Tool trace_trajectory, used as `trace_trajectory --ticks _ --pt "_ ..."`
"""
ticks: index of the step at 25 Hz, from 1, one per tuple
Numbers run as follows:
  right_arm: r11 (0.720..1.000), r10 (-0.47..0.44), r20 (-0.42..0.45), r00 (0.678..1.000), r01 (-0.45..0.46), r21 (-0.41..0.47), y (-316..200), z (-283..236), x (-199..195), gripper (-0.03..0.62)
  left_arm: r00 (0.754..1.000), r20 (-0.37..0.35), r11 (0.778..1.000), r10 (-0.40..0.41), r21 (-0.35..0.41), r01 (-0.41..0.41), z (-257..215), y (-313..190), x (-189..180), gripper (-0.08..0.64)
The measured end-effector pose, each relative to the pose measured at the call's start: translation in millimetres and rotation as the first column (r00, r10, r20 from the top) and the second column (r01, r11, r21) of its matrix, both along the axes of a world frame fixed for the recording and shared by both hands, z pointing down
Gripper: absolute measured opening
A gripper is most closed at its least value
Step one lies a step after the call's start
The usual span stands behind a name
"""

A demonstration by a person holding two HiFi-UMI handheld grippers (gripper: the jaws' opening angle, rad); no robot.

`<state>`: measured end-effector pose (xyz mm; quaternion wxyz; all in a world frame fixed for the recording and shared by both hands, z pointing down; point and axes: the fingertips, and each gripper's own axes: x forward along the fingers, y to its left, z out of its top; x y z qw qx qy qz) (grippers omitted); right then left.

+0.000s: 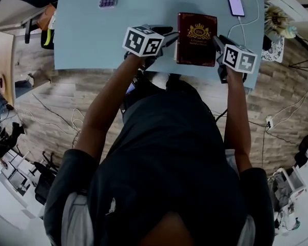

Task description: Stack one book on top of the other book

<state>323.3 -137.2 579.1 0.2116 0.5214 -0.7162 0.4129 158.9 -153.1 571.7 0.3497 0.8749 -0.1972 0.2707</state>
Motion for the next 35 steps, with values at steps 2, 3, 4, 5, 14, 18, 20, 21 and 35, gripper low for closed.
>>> trace_trajectory --ticks 2,3,4,5,14,18,20,21,35 --pt "0.998 0.006 0.027 1.0 -0.008 0.056 -6 -21 0 0.094 0.999 -0.029 0.999 -0.028 0.029 0.029 -20 -4 -11 0.189" --pt "0.996 0.008 0.043 0.999 -0.012 0.089 -9 -33 1 0.094 0.998 -0.043 0.998 -0.044 0.046 0.046 -30 -6 -17 0.189" --pt "0.992 0.008 0.058 0.998 -0.015 0.126 -12 -46 2 0.094 0.997 -0.056 0.996 -0.061 0.063 0.064 -40 -8 -24 0.189" --pt "0.986 0.003 0.075 0.997 -0.015 0.163 -15 -60 1 0.094 0.995 -0.069 0.993 -0.079 0.08 0.084 -50 -11 -31 0.189" --pt "0.885 -0.107 0.109 0.988 0.044 0.464 -23 -193 -20 0.094 0.958 -0.17 0.933 -0.231 0.242 0.268 -141 -18 -106 0.189" --pt "0.816 -0.161 0.078 0.984 0.089 0.57 -18 -247 -34 0.094 0.939 -0.184 0.885 -0.291 0.32 0.337 -171 -15 -143 0.189" --pt "0.785 -0.181 0.065 0.981 0.104 0.61 -15 -270 -40 0.094 0.93 -0.187 0.859 -0.317 0.36 0.365 -185 -13 -159 0.189" --pt "0.772 -0.189 0.06 0.98 0.11 0.626 -14 -280 -43 0.092 0.925 -0.189 0.844 -0.329 0.38 0.378 -191 -13 -167 0.189" --pt "0.655 -0.256 -0.025 0.966 0.192 0.73 3 -359 -63 0.026 0.899 -0.248 0.709 -0.362 0.552 0.438 -264 4 -205 0.189"
